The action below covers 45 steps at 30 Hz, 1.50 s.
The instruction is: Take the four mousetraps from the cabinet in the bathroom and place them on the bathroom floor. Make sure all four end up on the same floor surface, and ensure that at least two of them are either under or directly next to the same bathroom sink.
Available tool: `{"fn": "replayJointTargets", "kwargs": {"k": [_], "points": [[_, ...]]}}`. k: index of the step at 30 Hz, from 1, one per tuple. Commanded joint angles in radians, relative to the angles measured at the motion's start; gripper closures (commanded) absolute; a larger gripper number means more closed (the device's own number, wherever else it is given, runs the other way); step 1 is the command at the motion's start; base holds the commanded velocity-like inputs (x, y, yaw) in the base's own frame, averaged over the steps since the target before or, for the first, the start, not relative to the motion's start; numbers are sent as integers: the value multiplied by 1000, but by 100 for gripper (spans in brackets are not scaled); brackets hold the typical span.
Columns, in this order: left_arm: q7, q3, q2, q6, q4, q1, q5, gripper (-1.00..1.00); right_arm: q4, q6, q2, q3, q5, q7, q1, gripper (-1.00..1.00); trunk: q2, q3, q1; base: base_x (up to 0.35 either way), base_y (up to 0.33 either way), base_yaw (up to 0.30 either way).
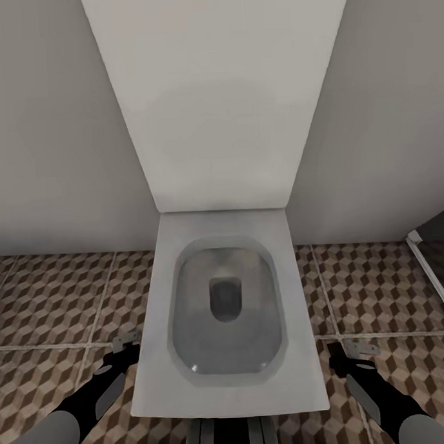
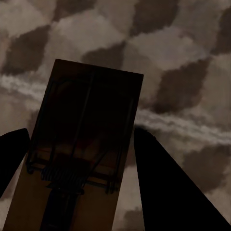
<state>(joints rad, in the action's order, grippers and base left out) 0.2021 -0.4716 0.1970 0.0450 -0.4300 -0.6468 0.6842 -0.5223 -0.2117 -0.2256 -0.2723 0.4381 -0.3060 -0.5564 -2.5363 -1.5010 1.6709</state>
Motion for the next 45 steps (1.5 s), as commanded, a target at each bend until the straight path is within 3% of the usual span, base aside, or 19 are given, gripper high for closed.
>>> {"fn": "replayJointTargets", "kwargs": {"k": [1, 11, 18, 30, 35, 45], "points": [[6, -9, 1, 4, -2, -1, 9, 100, -2, -5, -2, -8, 7, -9, 0, 100, 0, -1, 0, 0, 0, 0], [6, -9, 1, 6, -3, -1, 9, 100, -2, -6, -2, -8, 7, -9, 0, 100, 0, -1, 0, 0, 0, 0], [6, -9, 2, 6, -3, -1, 9, 100, -2, -6, -3, -8, 7, -9, 0, 100, -2, -28, 3, 0, 0, 0], [6, -8, 1, 6, -3, -1, 9, 100, -2, -6, -2, -8, 7, -9, 0, 100, -2, -28, 3, 0, 0, 0], [6, -8, 1, 6, -3, -1, 9, 100, -2, -6, -2, -8, 7, -9, 0, 100, -3, -47, 5, 0, 0, 0], [6, -8, 1, 6, -4, -1, 10, 100, -2, -5, -2, -8, 7, -9, 0, 100, -3, -47, 5, 0, 0, 0]]}}
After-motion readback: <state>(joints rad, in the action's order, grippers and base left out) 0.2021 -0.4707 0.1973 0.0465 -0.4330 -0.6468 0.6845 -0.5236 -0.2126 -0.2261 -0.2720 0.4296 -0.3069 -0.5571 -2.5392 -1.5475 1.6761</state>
